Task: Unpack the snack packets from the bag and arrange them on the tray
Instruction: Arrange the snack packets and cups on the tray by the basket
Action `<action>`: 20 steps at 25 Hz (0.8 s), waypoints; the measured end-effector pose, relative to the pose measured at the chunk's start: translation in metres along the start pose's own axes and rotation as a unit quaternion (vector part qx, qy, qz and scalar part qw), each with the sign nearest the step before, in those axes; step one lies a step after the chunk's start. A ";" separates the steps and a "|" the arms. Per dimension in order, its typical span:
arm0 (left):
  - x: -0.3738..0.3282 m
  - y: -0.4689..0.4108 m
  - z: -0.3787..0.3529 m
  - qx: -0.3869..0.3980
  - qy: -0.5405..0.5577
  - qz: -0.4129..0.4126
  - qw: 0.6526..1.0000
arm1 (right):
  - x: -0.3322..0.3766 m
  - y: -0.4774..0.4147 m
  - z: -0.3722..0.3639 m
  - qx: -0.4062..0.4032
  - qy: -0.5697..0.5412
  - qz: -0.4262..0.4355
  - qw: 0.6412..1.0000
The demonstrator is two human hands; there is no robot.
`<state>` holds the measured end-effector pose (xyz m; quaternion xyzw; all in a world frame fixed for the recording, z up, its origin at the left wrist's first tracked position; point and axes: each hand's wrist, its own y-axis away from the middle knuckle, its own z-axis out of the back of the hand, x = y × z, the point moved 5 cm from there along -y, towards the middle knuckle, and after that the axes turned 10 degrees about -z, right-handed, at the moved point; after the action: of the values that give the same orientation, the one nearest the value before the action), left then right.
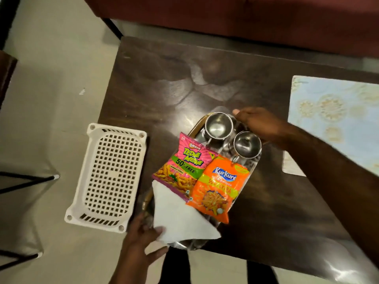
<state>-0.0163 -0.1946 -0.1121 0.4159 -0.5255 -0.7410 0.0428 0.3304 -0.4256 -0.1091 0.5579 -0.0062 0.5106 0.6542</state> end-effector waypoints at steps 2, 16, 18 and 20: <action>-0.020 -0.002 -0.023 0.025 -0.023 -0.023 0.999 | -0.034 0.018 0.038 -0.026 -0.036 -0.035 0.998; -0.074 -0.003 -0.364 0.177 -0.228 -0.165 0.943 | -0.258 0.069 0.292 -0.138 -0.303 -0.182 0.925; -0.069 -0.005 -0.403 0.183 -0.247 -0.176 0.935 | -0.283 0.067 0.317 -0.148 -0.325 -0.201 0.912; -0.063 -0.005 -0.438 0.198 -0.248 -0.171 0.933 | -0.304 0.064 0.337 -0.154 -0.336 -0.218 0.903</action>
<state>0.3166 -0.4866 -0.1243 0.3028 -0.5765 -0.6972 -0.2997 0.3311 -0.8840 -0.1113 0.5761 -0.1828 0.1298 0.7860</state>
